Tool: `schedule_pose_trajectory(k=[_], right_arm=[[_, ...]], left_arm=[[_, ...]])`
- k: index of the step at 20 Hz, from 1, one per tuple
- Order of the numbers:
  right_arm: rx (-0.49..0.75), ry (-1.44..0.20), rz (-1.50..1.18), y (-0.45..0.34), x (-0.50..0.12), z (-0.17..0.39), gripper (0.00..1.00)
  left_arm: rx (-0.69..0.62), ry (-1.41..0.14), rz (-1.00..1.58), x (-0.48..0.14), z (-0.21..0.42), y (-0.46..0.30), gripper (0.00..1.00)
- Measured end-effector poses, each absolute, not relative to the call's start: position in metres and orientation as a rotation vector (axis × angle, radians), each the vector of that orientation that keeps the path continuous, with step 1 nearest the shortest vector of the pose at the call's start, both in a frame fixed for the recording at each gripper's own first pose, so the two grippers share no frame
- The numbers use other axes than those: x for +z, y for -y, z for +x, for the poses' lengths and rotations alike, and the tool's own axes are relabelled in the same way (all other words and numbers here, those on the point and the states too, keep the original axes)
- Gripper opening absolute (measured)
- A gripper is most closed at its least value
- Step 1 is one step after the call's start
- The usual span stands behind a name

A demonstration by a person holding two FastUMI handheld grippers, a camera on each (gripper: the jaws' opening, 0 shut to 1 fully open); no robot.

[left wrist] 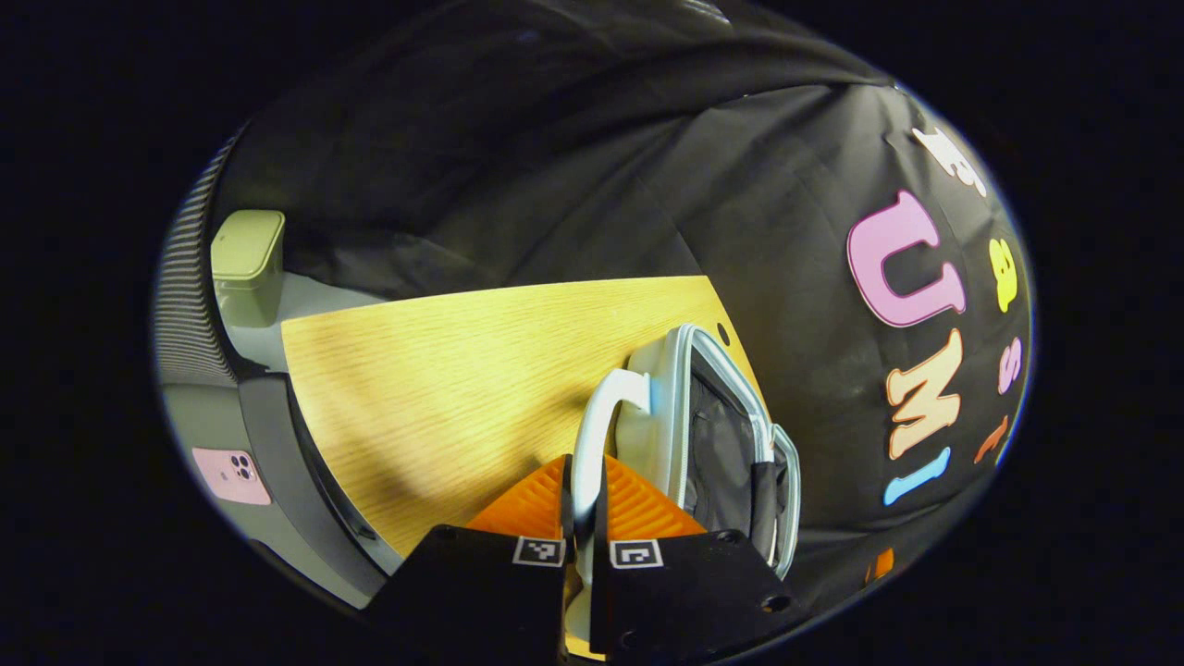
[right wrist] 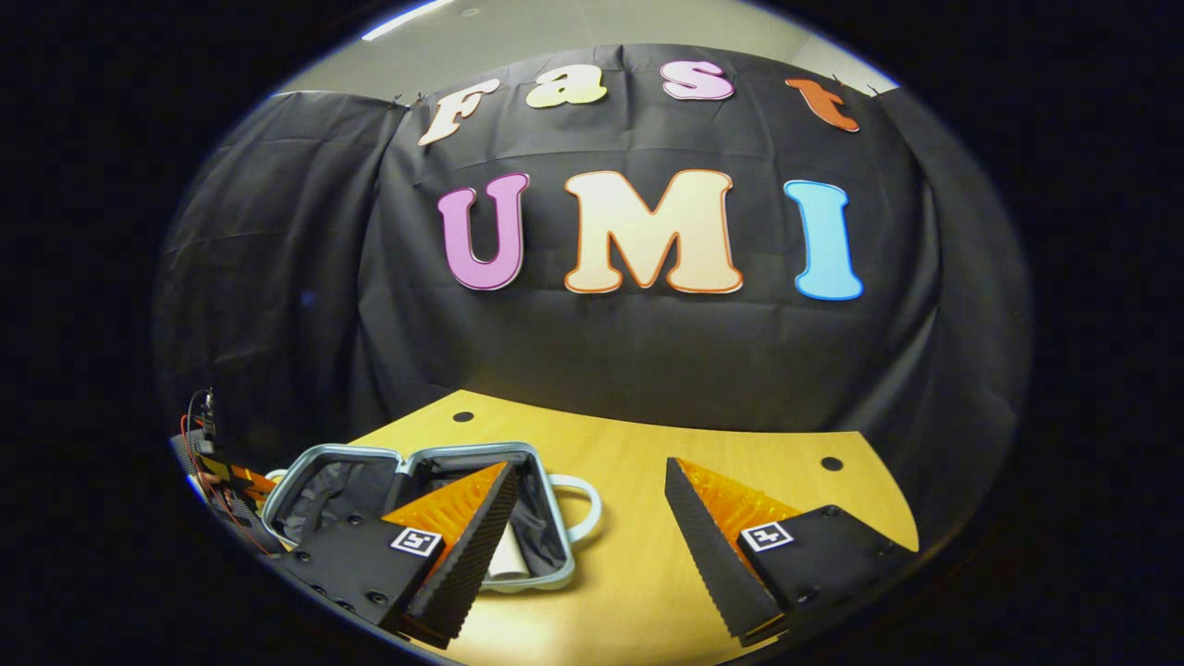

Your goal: First open the suitcase, pack the skin care products into it, and then close the suitcase.

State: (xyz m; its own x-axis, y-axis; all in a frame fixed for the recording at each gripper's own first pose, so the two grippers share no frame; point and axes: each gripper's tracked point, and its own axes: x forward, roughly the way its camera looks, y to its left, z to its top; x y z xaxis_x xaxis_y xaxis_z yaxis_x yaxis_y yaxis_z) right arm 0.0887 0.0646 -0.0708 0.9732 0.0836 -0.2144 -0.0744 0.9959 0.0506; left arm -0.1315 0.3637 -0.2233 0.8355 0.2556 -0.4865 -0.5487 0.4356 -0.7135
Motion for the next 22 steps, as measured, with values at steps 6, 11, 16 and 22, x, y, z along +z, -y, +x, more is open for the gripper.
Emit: schedule_pose_trajectory(k=[6,11,16,22], right_arm=[[-0.018,-0.193,0.031,-0.023,-0.064,0.075,1.00],[-0.029,-0.187,-0.042,-0.010,-0.064,0.065,1.00],[-0.019,-0.172,-0.056,-0.006,-0.060,0.053,1.00],[-0.044,-0.166,-0.047,0.007,-0.060,0.029,0.99]], left_arm=[[0.550,-0.282,-0.888,-0.150,-0.129,-0.357,0.00],[0.501,-0.216,-0.692,-0.054,-0.100,-0.314,0.00],[0.436,-0.173,-0.543,0.021,-0.043,-0.253,0.00],[0.373,-0.229,-0.328,0.050,0.033,-0.168,0.00]])
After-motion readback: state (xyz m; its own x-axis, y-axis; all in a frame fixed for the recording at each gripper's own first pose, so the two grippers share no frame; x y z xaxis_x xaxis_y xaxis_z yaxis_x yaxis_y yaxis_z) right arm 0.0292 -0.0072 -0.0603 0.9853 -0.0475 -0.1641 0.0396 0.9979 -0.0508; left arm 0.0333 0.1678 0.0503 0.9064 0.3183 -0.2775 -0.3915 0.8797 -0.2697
